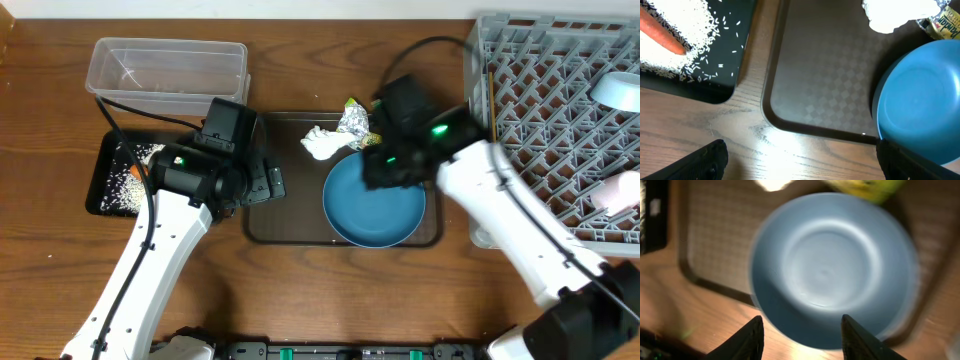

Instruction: Sort waste into correct bins and load items into the dishwasher rack

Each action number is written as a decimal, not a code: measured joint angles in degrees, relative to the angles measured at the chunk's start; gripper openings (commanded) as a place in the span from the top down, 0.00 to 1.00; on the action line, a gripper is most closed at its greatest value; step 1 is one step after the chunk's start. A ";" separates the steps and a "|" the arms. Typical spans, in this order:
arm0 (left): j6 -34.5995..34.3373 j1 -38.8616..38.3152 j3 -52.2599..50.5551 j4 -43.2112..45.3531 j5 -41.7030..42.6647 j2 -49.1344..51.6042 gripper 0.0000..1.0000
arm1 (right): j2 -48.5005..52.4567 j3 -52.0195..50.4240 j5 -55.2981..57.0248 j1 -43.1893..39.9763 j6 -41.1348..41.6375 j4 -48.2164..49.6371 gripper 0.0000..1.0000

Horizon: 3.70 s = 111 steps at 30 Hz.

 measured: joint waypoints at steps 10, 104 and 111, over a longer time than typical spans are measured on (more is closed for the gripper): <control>0.00 0.00 0.00 -0.02 0.00 0.00 0.02 | 10.10 -0.96 5.57 14.47 4.33 4.74 0.51; -0.24 0.04 0.00 0.15 -0.83 0.00 0.02 | 13.75 -0.11 -51.04 -49.96 1.42 62.18 0.99; -0.24 0.04 0.00 0.13 -0.81 0.00 0.02 | 15.23 -0.11 -54.84 -52.04 9.05 67.43 0.99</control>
